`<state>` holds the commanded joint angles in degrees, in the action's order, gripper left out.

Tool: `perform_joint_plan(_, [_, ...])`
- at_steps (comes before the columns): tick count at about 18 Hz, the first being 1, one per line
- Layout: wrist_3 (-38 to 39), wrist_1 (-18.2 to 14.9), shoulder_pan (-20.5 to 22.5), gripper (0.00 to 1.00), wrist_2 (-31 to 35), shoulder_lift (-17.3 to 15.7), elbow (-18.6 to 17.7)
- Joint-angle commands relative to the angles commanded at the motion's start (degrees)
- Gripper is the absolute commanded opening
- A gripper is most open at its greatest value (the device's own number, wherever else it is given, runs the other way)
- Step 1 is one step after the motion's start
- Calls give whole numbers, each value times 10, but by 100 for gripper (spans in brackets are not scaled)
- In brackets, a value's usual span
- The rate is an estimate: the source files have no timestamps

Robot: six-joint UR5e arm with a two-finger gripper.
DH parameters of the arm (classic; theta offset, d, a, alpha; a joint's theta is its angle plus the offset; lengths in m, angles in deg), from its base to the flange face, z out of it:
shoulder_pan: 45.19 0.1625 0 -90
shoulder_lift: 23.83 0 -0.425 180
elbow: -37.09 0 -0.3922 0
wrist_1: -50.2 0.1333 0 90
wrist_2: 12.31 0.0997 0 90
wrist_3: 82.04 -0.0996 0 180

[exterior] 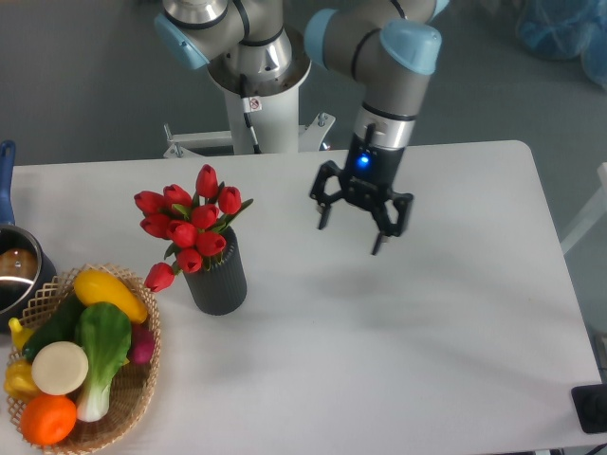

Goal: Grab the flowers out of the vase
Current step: 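Move the open gripper toward the red tulip stems above the vase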

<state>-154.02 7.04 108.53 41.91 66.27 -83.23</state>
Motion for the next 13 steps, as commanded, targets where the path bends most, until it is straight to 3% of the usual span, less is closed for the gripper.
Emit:
perform_joint_plan(7, [7, 0, -66, 100, -3, -37, -23])
perform_joint_plan(10, [7, -2, -70, 100, -31, -77, -51])
perform_joint_plan(13, [12, -3, -76, 100, -38, -81, -66])
